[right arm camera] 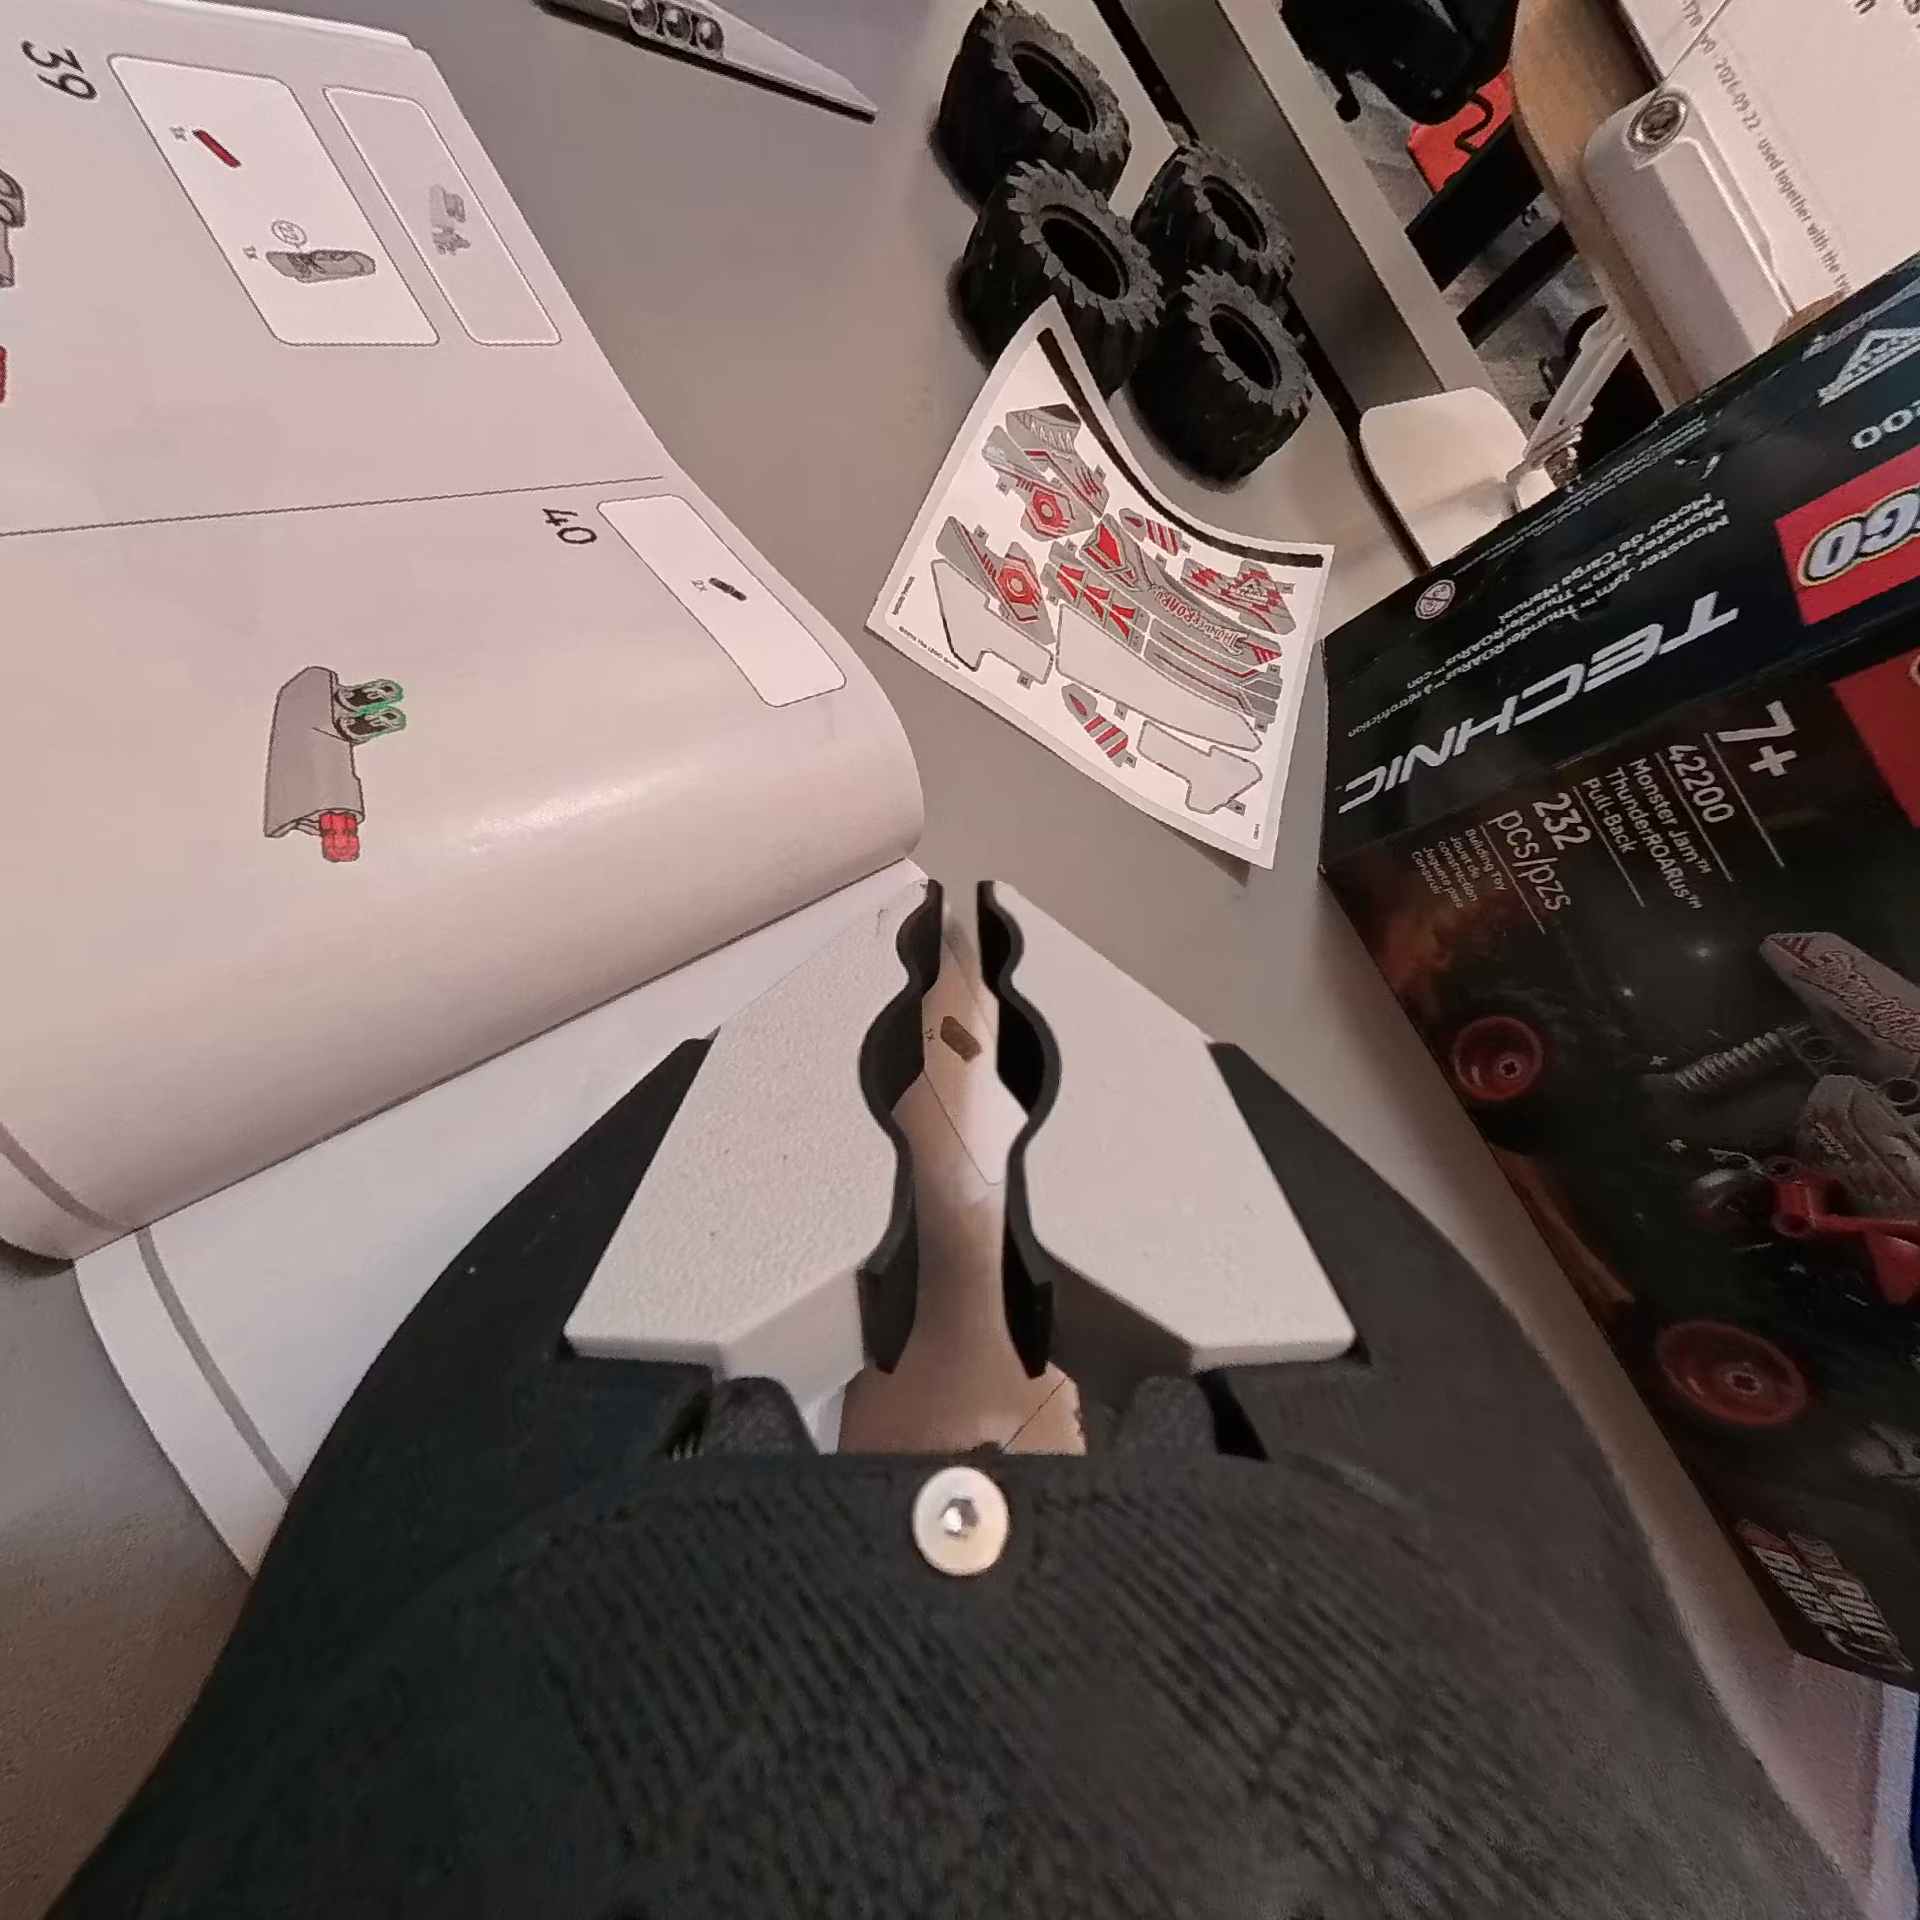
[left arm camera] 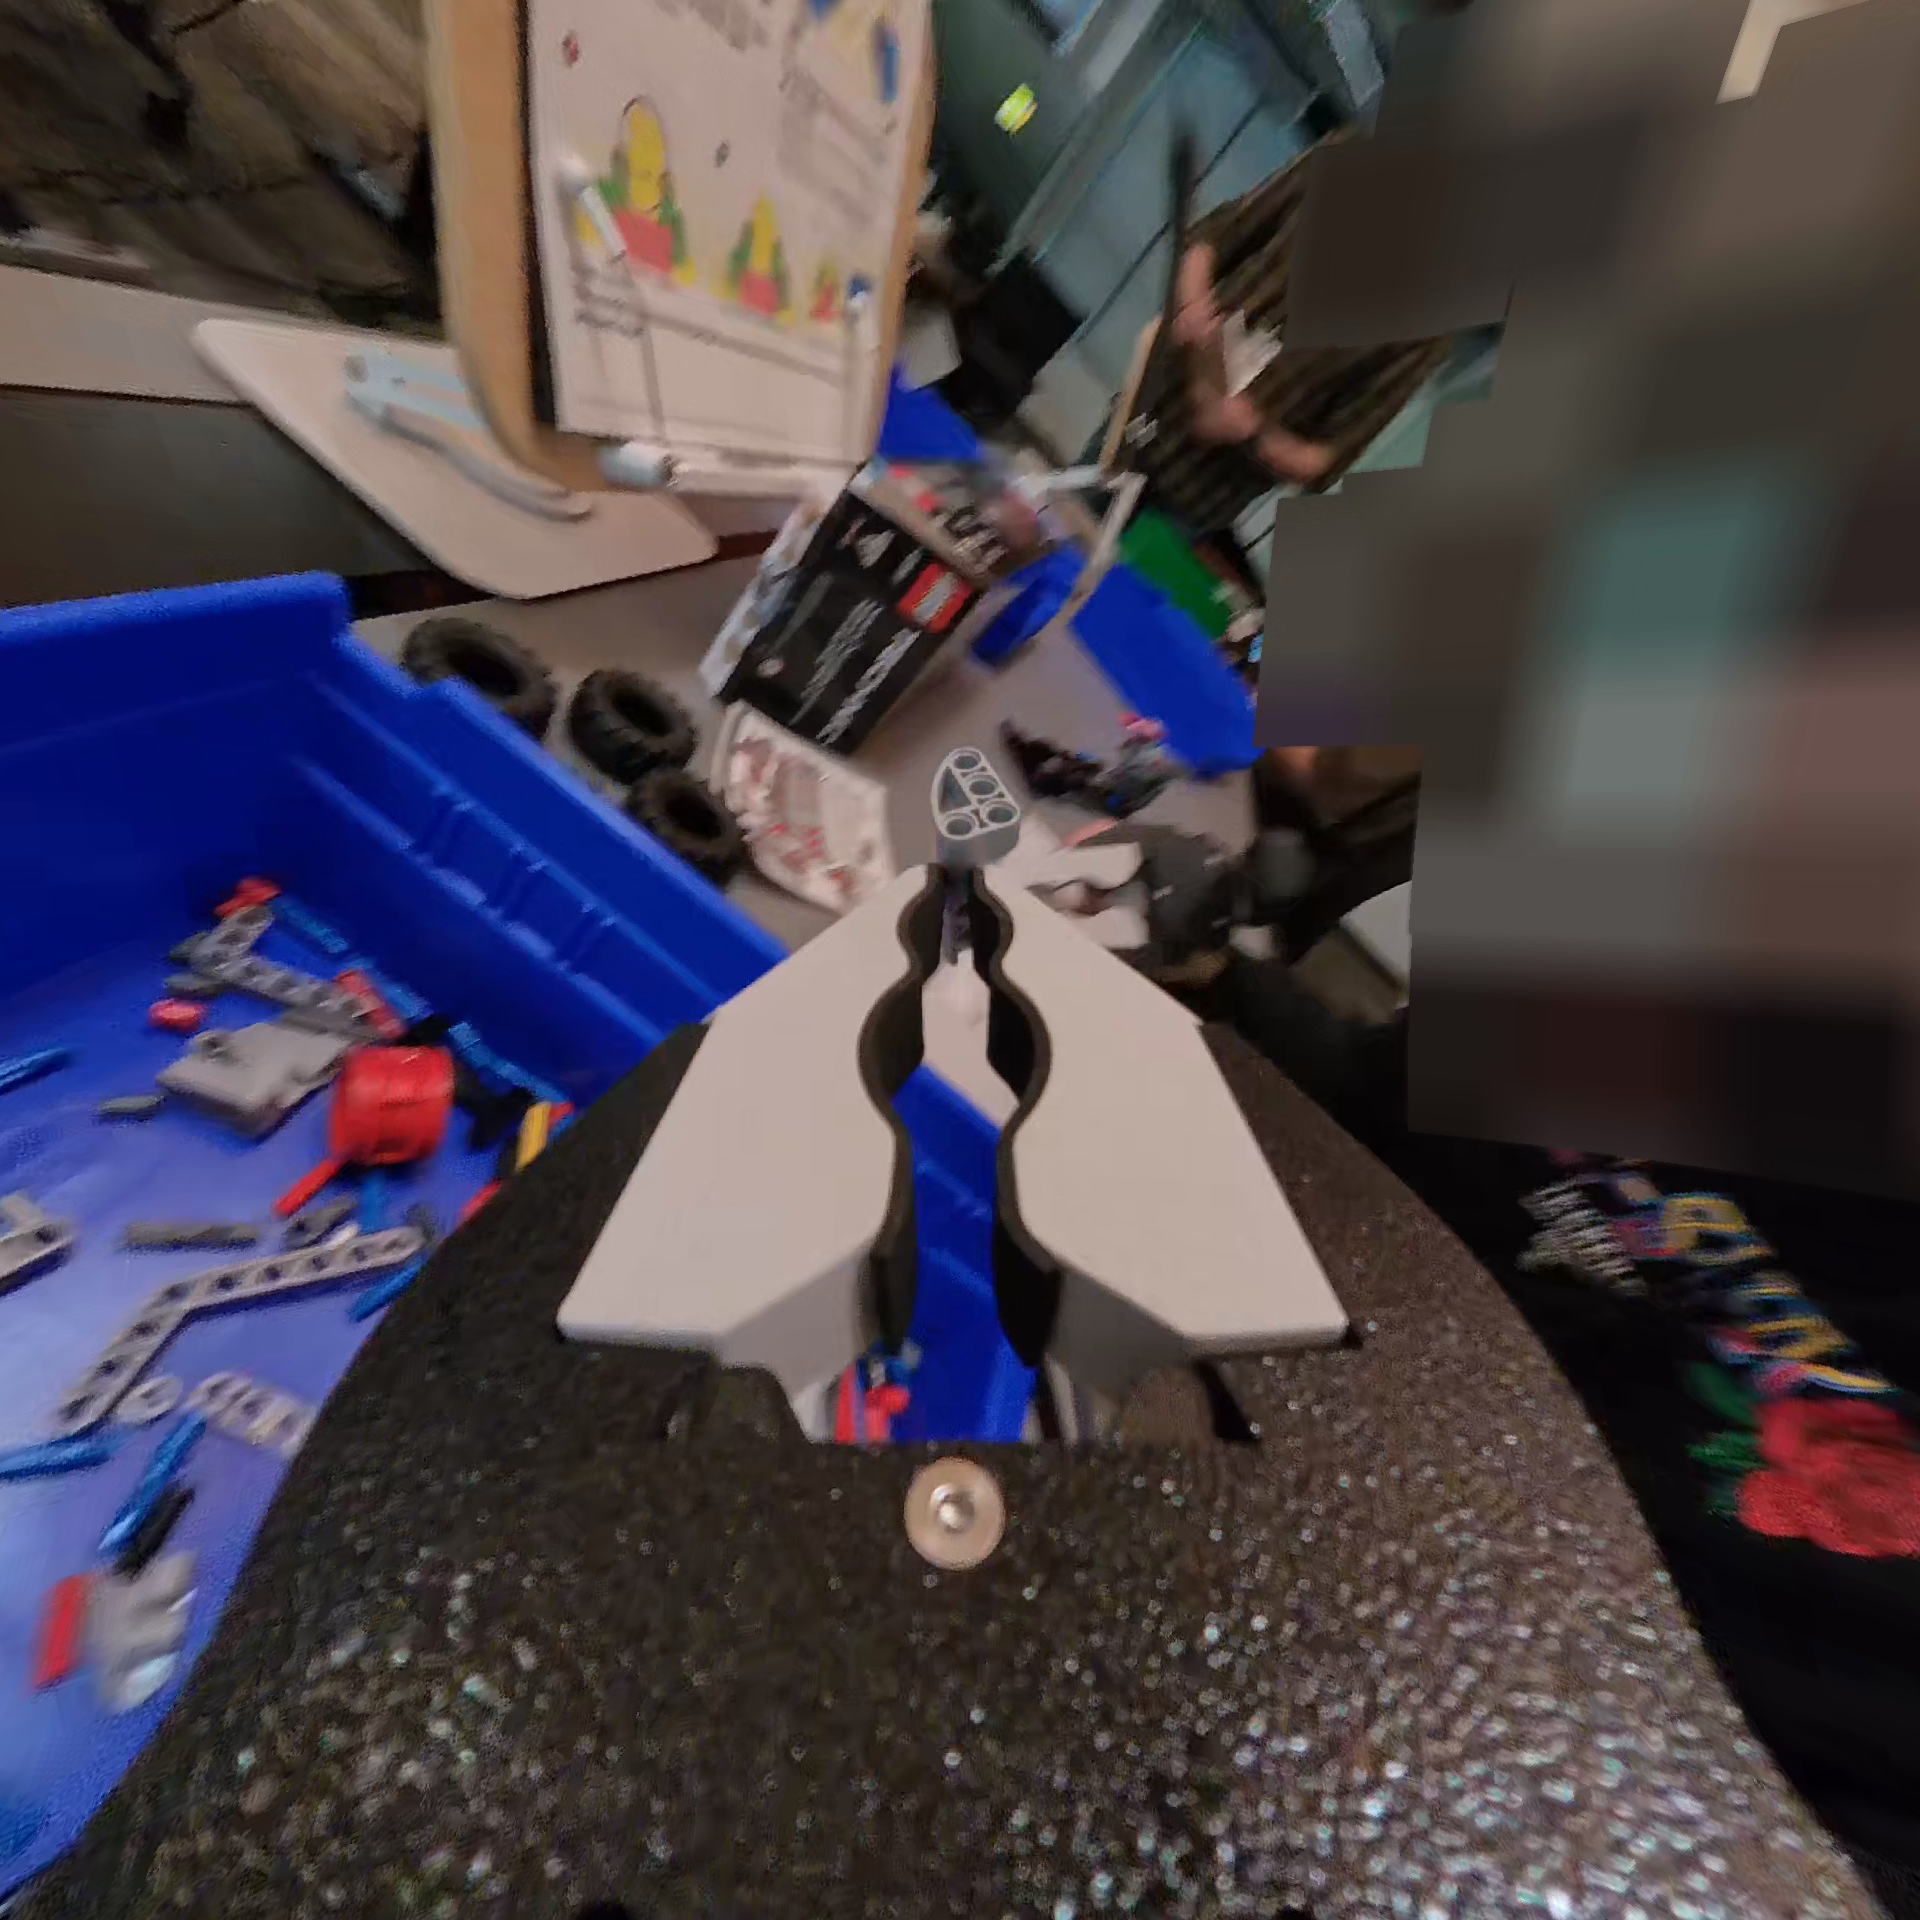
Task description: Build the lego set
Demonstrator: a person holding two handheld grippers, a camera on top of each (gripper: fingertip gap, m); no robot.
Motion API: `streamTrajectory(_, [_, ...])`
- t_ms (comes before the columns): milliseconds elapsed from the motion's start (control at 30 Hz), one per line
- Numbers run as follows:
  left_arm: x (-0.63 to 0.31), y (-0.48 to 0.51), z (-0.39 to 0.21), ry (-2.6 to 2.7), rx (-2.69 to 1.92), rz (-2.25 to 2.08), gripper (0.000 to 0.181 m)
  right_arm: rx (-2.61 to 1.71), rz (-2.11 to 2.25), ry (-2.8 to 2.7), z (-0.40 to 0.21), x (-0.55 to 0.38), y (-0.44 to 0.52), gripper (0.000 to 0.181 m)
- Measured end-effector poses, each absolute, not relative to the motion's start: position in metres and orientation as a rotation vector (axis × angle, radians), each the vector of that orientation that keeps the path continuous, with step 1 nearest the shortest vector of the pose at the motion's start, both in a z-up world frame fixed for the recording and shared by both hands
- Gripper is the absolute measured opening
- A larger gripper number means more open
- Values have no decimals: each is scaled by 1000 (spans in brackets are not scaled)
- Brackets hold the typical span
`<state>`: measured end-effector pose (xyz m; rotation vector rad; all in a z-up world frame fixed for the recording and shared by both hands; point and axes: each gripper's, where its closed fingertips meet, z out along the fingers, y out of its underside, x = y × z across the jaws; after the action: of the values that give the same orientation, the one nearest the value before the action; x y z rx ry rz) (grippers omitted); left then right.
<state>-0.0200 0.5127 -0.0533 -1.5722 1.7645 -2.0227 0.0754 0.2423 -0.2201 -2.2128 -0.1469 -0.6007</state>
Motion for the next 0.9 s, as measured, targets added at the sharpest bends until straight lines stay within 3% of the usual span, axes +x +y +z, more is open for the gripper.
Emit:
streamTrajectory(100, [-15,516,-79,1847,-1647,-1767,2,-2229,-583,-120,-204,62,232,30])
streamTrajectory(233, [-22,521,-76,1738,-1691,-1584,2,-2216,-648,-1,-149,55,139,37])
streamTrajectory(300, [-35,512,-67,1704,-1681,-1531,2,-2329,-574,140,-159,62,70,53])
streamTrajectory(367, [-48,491,-62,1672,-1673,-1527,2,-2404,-502,243,-175,67,19,58])
streamTrajectory(533, [-83,391,-78,1808,-1652,-1536,2,-2357,-239,408,-201,61,6,47])
streamTrajectory(700, [-114,276,-131,2056,-1687,-1615,2,-2445,-267,470,-224,59,-9,49])
streamTrajectory(900, [-121,206,-182,2197,-1802,-1745,2,-2396,-251,416,-227,56,-5,28])
